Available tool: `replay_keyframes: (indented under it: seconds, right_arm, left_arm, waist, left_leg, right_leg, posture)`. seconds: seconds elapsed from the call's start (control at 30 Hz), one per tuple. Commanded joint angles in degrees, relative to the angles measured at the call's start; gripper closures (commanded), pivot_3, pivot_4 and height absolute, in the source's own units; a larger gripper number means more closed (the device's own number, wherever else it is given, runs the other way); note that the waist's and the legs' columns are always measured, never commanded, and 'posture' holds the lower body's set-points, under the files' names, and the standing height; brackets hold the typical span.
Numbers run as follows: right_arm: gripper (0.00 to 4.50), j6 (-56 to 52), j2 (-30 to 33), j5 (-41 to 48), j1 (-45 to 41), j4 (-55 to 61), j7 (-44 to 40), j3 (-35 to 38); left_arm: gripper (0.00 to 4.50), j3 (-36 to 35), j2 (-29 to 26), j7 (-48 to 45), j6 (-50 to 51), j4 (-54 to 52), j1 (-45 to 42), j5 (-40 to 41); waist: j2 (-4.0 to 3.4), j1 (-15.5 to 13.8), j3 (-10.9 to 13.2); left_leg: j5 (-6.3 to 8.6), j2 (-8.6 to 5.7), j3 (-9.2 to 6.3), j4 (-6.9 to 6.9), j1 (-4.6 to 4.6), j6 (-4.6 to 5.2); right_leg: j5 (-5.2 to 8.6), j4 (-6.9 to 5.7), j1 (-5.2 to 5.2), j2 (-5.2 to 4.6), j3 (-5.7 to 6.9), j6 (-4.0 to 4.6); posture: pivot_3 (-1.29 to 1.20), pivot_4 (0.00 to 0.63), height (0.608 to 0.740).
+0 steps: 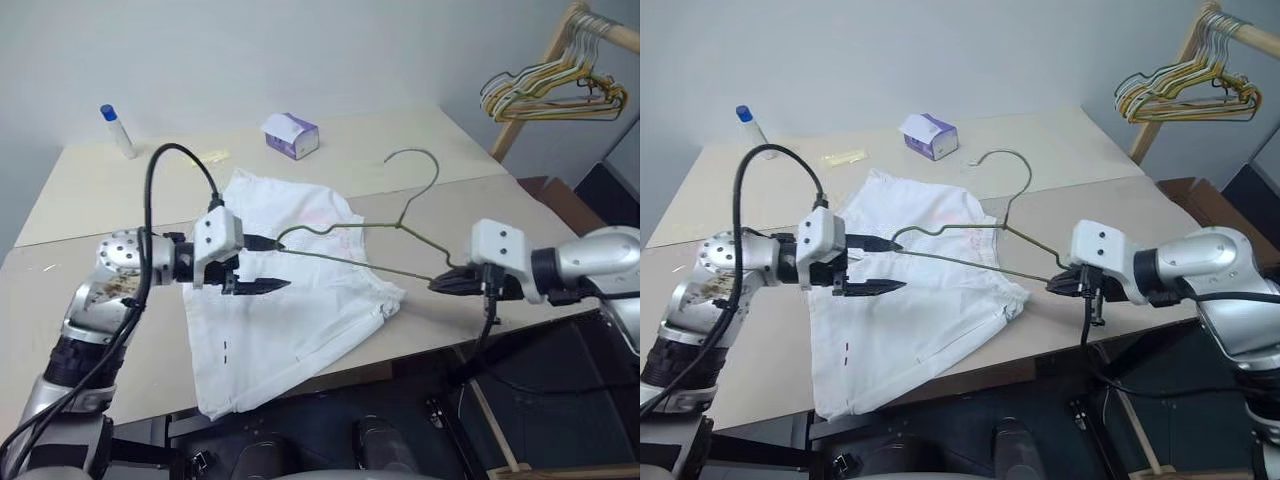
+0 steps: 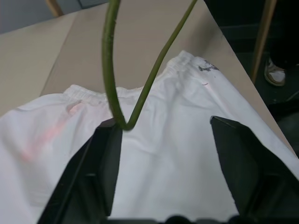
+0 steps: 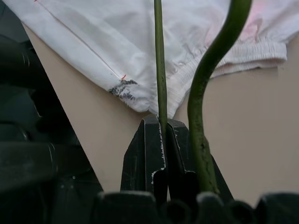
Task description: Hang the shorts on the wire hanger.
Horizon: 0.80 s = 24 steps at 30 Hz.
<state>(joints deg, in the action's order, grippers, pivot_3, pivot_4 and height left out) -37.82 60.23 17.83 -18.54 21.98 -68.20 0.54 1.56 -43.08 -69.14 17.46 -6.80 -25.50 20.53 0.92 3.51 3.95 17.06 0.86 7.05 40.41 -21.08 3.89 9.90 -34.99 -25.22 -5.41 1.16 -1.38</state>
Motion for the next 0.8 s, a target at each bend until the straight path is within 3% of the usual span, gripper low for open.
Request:
replay_keyframes:
  seconds: [0.03, 0.27, 0.47, 0.6, 0.8]
  right_arm:
    - [4.50, -2.8, 0.9, 2.9, 3.2, 2.4, 1.8, 5.9]
    - [4.50, -9.9, 0.7, 8.6, 9.5, 1.5, 3.8, 13.5]
    - [4.50, -24.5, 2.9, 17.5, 6.9, -4.5, 3.0, 16.0]
    - [4.50, -33.2, 4.2, 19.8, 1.8, -10.5, 4.2, 11.6]
    - [4.50, -41.1, 4.0, 18.3, -10.0, -22.1, 4.4, -1.0]
  left_arm:
    - [0.02, -4.2, -1.3, 1.0, -0.4, -2.1, 1.3, 2.2]
    - [0.02, -10.0, -0.6, 1.3, -4.2, -4.0, 6.6, 5.9]
    - [0.02, -11.8, -2.3, -0.9, -3.1, -6.8, 9.5, 9.5]
    - [0.02, -12.1, -3.4, -1.8, -2.5, -8.6, 10.9, 11.1]
    - [0.02, -11.5, -2.9, -0.5, -2.4, -11.0, 12.3, 11.3]
  waist:
    - [0.00, -0.1, 0.0]
    - [0.01, -1.2, 0.0]
    - [0.02, -1.6, 0.0]
    - [0.02, -1.5, 0.0]
    - [0.02, -1.5, 0.0]
  left_leg:
    - [0.00, 0.00, 0.00, 0.00, 0.02, 0.00]
    - [0.04, 0.00, -0.01, -0.01, 0.00, -0.02]
    - [0.05, 0.00, -0.02, -0.01, 0.01, 0.00]
    - [0.06, 0.01, -0.02, -0.02, 0.01, 0.02]
    - [0.07, 0.01, -0.04, -0.04, -0.02, 0.02]
  right_leg:
    - [0.00, 0.00, 0.01, 0.01, -0.01, 0.00]
    - [0.04, 0.04, 0.01, 0.01, -0.01, 0.07]
    - [0.19, 0.05, 0.03, -0.01, 0.00, 0.33]
    - [0.20, 0.07, 0.02, 0.01, 0.00, 0.34]
    - [0.20, 0.10, 0.01, 0.02, 0.01, 0.34]
  posture:
    - [-0.05, 0.058, 0.740]
    - [-0.03, 0.057, 0.740]
    - [-0.02, 0.059, 0.740]
    - [-0.01, 0.057, 0.740]
    - [0.01, 0.055, 0.740]
